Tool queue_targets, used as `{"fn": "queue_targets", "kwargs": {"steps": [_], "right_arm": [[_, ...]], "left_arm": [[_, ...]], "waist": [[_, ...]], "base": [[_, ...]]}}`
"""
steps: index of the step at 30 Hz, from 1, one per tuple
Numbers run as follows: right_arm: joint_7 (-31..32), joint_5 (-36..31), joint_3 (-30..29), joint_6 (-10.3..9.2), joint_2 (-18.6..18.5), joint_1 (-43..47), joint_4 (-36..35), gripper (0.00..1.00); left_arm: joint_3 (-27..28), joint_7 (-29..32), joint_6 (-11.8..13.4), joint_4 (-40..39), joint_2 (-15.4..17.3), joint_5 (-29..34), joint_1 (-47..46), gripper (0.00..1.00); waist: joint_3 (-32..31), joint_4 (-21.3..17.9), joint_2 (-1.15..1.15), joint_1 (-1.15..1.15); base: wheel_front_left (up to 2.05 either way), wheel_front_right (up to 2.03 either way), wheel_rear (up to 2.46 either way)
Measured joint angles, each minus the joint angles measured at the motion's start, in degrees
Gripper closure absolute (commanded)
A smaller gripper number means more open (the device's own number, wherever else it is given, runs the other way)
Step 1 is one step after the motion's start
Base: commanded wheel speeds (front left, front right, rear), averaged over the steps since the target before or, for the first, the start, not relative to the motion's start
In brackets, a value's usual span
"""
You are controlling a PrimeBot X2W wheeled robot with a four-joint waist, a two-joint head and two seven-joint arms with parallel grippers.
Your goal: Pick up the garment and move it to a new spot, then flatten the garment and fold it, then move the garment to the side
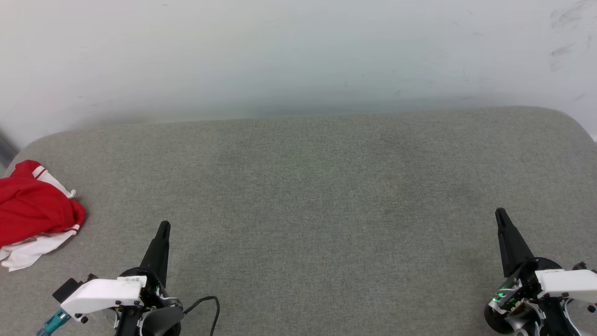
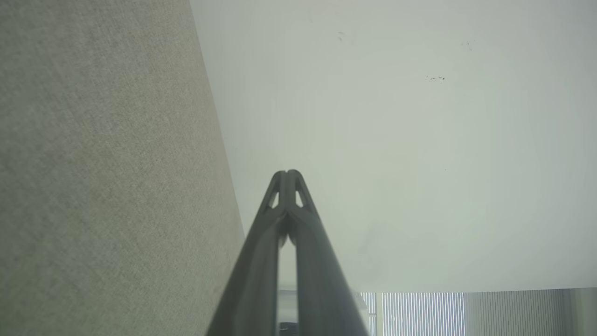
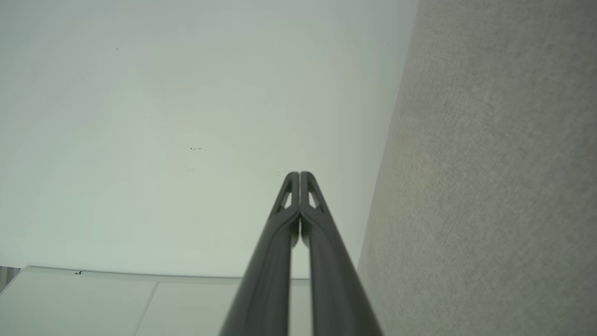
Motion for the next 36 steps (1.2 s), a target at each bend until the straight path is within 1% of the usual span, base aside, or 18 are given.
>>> {"fn": "queue_targets", "kwargs": {"steps": [19,20,24,36], "right_arm": [[0.0,0.0,0.01,0.0,0.0,0.0,0.0,1.0],[0.0,0.01,0.02,0.01,0.0,0.16,0.25,0.0],[-0.24,0.0,0.18,-0.01,0.04,1.82,1.32,0.0],[-3.08,-1.38,1.98,-0.01,0.05,1.87,-1.53,0.0]], "left_arm": [[-0.03,0.0,0.0,0.0,0.0,0.0,0.0,1.0],[-0.07,-0.01,0.01,0.32,-0.01,-0.01,0.1,0.0],[-0.66,-0.21,0.1,1.44,-0.12,-0.01,1.54,0.0],[-4.21,-3.78,0.1,-2.22,-0.12,0.35,1.48,0.0]], "waist": [[0.0,0.0,0.0,0.0],[0.0,0.0,0.0,0.0],[0.0,0.0,0.0,0.0],[0.03,-0.06,0.0,0.0]], "base": [[0.0,0.0,0.0],[0.0,0.0,0.0],[0.0,0.0,0.0],[0.0,0.0,0.0]]}}
